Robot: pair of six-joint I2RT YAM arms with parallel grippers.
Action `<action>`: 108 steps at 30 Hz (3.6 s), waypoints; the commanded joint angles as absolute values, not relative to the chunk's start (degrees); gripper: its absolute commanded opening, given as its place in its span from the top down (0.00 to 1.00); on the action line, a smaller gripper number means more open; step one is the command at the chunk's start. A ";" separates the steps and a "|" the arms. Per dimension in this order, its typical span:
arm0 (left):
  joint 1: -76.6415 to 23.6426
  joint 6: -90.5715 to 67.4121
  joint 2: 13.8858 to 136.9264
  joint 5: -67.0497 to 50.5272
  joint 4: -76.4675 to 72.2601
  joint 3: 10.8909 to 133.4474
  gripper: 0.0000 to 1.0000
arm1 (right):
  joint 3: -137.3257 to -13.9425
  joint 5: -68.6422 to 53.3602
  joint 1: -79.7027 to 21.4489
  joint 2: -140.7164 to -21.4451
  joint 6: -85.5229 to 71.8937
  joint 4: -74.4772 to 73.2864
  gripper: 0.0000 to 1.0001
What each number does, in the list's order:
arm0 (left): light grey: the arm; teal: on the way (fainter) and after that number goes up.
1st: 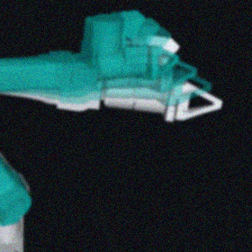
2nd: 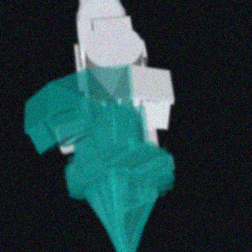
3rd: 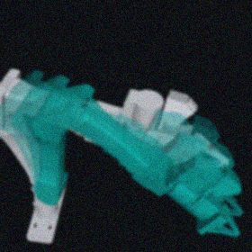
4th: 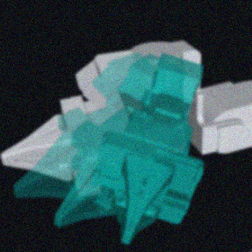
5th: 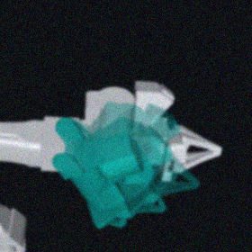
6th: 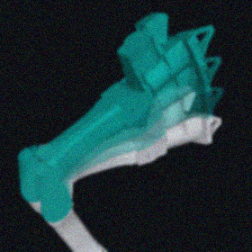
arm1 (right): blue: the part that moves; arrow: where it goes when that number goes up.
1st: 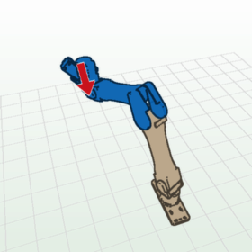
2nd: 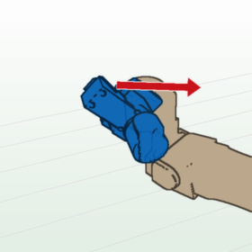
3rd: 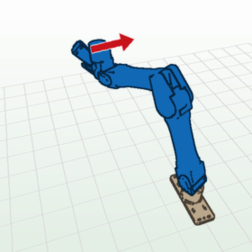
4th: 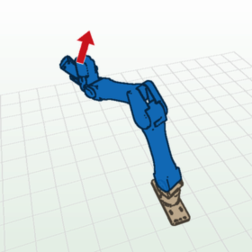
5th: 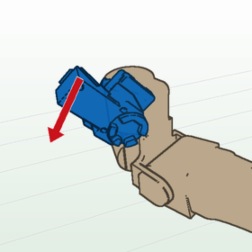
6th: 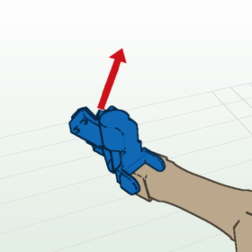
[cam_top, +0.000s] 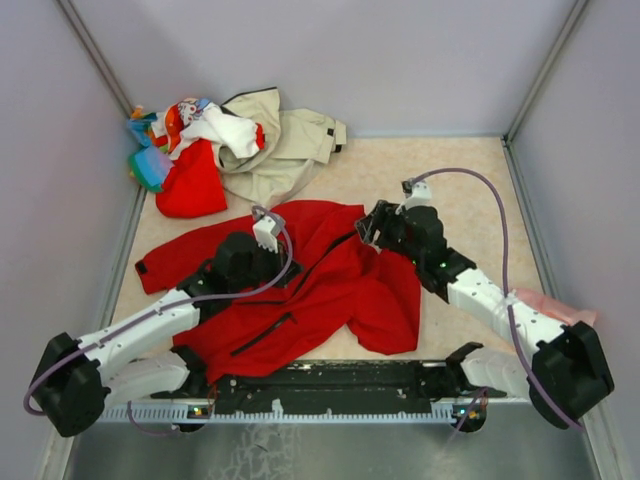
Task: Zip up the jacket
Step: Zip the zipper on the jacket.
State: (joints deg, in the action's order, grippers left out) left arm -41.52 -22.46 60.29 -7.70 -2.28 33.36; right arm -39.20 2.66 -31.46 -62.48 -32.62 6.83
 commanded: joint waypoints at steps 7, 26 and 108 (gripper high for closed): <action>-41.92 -21.34 55.77 -1.77 -0.61 34.16 1.00 | -28.16 10.16 -31.99 -57.50 -31.57 6.68 0.45; -41.92 -21.68 57.98 -7.11 -2.54 35.91 1.00 | -18.36 -0.01 -32.95 -37.70 -23.38 12.56 0.49; -41.92 -18.02 52.69 -9.41 -7.03 36.47 1.00 | -28.76 -19.21 -37.88 -61.85 -43.77 35.39 0.64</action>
